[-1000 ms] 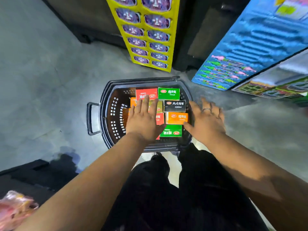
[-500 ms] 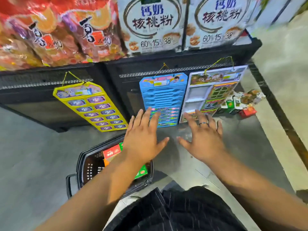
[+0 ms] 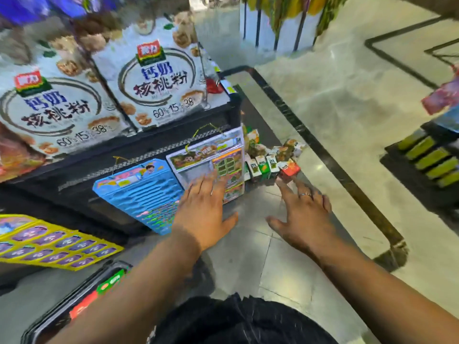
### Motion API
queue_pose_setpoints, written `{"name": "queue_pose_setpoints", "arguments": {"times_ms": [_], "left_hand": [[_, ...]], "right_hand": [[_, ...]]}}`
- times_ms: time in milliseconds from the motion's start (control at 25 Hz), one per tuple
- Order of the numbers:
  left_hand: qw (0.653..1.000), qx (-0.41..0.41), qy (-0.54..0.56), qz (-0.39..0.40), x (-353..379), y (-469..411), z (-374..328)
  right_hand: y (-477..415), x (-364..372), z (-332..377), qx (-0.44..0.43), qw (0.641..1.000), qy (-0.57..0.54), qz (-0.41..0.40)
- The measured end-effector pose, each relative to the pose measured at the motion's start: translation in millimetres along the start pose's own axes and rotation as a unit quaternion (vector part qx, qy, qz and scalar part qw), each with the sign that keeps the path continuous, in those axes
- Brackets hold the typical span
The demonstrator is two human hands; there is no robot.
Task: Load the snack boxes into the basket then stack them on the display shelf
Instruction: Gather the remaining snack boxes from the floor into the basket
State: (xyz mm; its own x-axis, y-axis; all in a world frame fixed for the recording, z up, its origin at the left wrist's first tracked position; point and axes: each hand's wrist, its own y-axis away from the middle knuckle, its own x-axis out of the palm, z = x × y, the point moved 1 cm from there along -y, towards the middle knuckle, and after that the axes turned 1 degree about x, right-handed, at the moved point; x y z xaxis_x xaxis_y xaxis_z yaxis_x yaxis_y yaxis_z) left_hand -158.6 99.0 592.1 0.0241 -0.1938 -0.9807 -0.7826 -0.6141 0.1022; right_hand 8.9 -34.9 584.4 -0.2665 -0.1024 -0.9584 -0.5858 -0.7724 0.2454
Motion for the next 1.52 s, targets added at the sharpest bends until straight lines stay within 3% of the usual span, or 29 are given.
{"name": "queue_pose_setpoints", "arguments": {"times_ms": [480,800,1040,1200,1520], "left_hand": [[0.993,0.076,0.063,0.066,42,-252,-58],[0.989,0.061,0.082,0.11,53,-411,-60],[0.98,-0.041,0.111,0.157,102,-513,-75],[0.95,-0.19,0.155,0.191,152,-577,-84],[0.896,-0.342,0.174,0.224,328,-670,-54]], "right_hand": [[-189,-31,-104,0.095,0.995,0.016,0.039],[-331,-44,-147,0.113,0.989,-0.023,0.095],[-462,-29,-198,0.071,0.983,-0.039,0.164],[-558,6,-235,0.031,0.973,-0.064,0.221],[-692,167,-269,0.016,0.952,-0.11,0.285]]}}
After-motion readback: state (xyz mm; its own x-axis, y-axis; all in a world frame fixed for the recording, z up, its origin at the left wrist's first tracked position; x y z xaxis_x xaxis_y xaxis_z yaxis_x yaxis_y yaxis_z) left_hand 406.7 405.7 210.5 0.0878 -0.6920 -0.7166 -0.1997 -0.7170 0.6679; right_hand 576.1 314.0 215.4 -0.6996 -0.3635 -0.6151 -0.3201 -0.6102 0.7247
